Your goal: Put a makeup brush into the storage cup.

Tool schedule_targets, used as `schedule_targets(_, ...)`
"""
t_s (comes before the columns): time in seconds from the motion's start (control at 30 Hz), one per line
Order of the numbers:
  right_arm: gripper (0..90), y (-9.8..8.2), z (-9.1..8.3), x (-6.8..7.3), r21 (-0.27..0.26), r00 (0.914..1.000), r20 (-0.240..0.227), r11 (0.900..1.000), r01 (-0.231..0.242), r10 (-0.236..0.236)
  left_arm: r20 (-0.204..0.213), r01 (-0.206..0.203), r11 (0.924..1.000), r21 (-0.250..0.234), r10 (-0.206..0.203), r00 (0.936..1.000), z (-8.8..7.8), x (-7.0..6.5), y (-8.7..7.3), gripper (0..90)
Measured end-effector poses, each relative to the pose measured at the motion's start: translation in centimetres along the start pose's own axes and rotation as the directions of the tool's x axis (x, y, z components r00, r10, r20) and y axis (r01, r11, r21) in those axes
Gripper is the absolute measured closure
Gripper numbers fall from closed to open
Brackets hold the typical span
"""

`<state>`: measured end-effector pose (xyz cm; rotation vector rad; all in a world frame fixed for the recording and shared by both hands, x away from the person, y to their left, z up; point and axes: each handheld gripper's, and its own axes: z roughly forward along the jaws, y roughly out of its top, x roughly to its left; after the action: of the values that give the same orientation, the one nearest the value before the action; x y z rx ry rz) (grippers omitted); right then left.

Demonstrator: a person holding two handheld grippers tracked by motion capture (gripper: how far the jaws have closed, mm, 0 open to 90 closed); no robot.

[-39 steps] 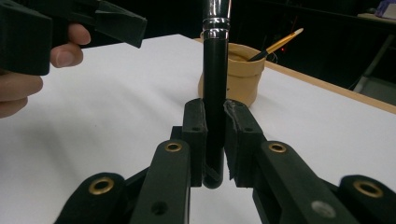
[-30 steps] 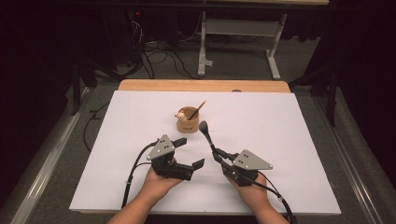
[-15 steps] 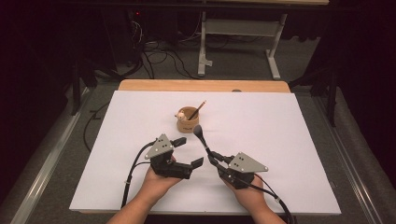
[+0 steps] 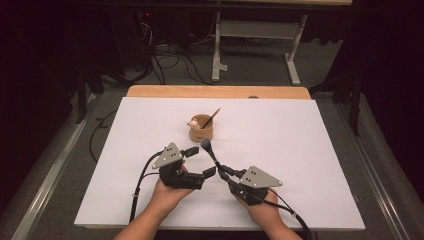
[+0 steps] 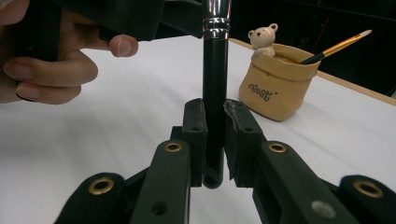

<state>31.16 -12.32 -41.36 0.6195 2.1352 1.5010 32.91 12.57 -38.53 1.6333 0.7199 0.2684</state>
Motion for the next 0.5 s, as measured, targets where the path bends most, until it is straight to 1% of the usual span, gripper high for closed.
schedule_targets(0.03,81.5,0.00,-0.03,0.06,0.009,1.0000,-0.001,1.000,0.002,-0.002,-0.001,0.000,1.0000,-0.001,0.000,1.0000,-0.03,0.01,0.00,10.4)
schedule_targets(0.07,81.5,-0.01,0.00,0.10,0.009,1.0000,-0.005,1.000,0.004,-0.004,0.001,0.001,1.0000,-0.003,-0.001,1.0000,-0.05,0.03,0.00,10.9)
schedule_targets(0.1,81.5,-0.01,0.03,0.19,0.009,1.0000,0.001,1.000,0.002,-0.002,0.003,0.003,1.0000,-0.004,-0.003,1.0000,-0.08,0.05,0.00,11.7)
schedule_targets(0.13,81.5,-0.02,0.13,0.19,0.001,0.9999,-0.008,1.000,0.009,-0.009,0.005,0.002,1.0000,-0.006,-0.002,1.0000,-0.10,0.06,-0.01,12.6)
schedule_targets(0.17,81.5,-0.03,0.10,0.23,0.007,0.9999,-0.008,1.000,0.011,-0.011,0.005,0.000,1.0000,-0.008,0.001,1.0000,-0.15,0.07,-0.02,14.1)
schedule_targets(0.2,81.4,-0.04,0.18,0.29,0.000,0.9999,-0.013,1.000,0.007,-0.007,0.005,-0.002,0.9999,-0.010,0.002,1.0000,-0.17,0.08,-0.03,15.6)
schedule_targets(0.23,81.4,-0.03,0.17,0.38,0.005,0.9999,-0.010,1.000,0.002,-0.002,0.008,0.001,0.9999,-0.011,-0.001,1.0000,-0.19,0.09,-0.03,16.2)
schedule_targets(0.33,81.5,-0.03,0.22,0.41,0.005,0.9998,-0.012,1.000,0.018,-0.018,0.022,0.010,0.9998,-0.016,-0.010,0.9997,-0.22,0.14,-0.05,19.1)
schedule_targets(0.4,81.4,-0.04,0.29,0.52,0.002,0.9998,-0.016,1.000,0.011,-0.011,0.030,0.019,0.9996,-0.019,-0.019,0.9994,-0.25,0.19,-0.07,21.2)
schedule_targets(0.5,81.5,-0.05,0.31,0.56,0.008,0.9997,-0.019,1.000,0.018,-0.018,0.044,0.029,0.9993,-0.024,-0.028,0.9987,-0.31,0.26,-0.11,24.9)
